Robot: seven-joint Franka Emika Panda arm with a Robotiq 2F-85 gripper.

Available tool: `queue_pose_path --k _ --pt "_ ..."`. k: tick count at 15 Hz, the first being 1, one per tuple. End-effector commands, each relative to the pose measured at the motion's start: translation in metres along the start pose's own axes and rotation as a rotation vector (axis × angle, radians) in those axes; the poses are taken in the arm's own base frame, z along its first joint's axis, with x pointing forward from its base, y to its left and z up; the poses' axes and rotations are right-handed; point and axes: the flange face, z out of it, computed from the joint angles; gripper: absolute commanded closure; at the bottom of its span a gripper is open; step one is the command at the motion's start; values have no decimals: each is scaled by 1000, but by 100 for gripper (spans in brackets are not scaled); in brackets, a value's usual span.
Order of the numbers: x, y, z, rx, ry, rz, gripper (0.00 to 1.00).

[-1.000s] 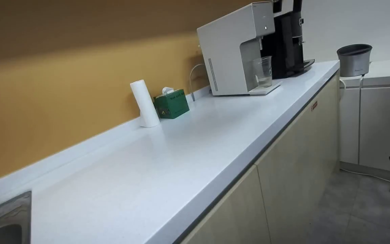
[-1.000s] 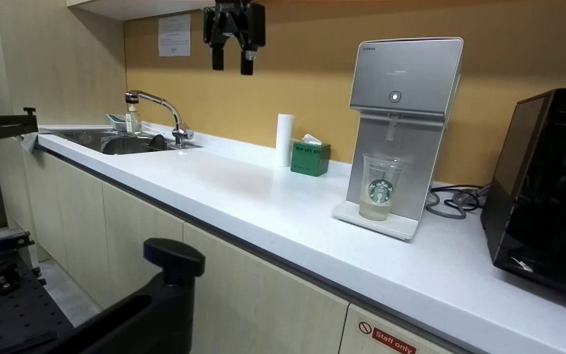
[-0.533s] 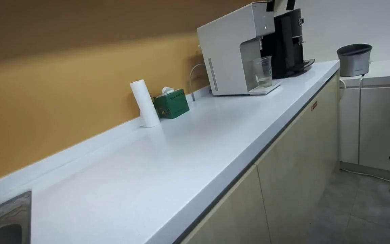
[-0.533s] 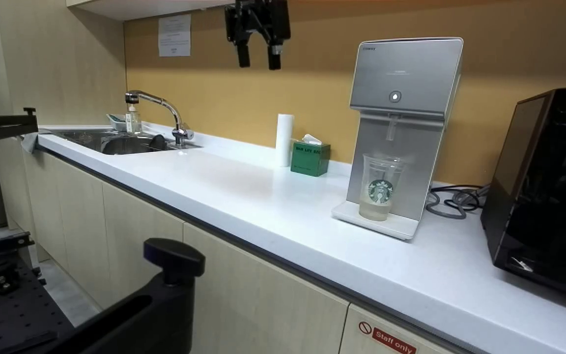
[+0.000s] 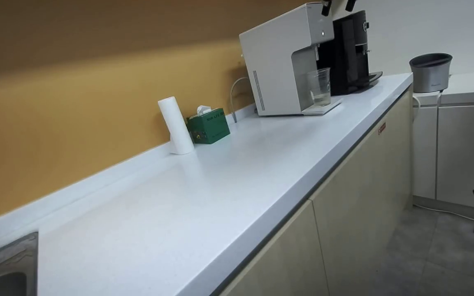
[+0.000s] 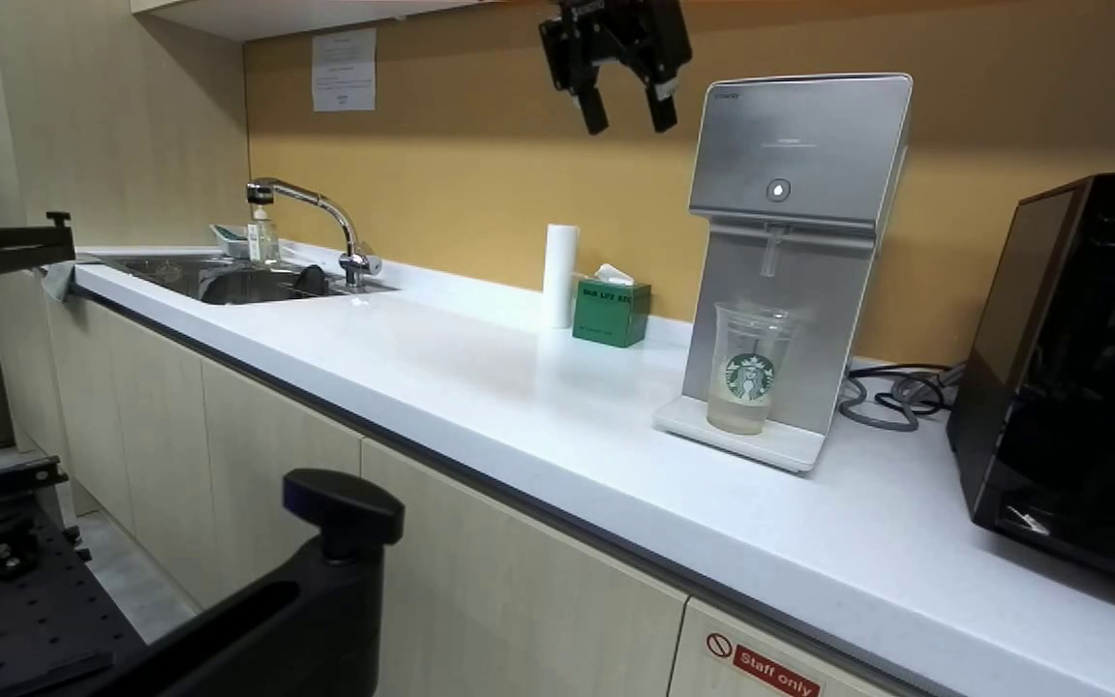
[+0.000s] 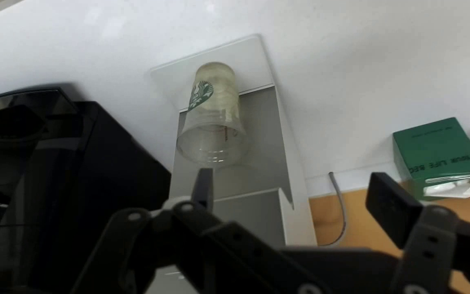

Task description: Press a button on the coffeemaker.

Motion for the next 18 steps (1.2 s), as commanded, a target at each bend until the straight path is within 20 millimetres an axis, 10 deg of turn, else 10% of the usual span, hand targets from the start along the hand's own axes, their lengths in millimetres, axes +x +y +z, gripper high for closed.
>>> queue_pose_path --k 1,10,18 --pt "10 21 8 -29 56 47 33" --pt "20 60 20 24 141 81 96" --pt "7 58 24 17 161 100 100"
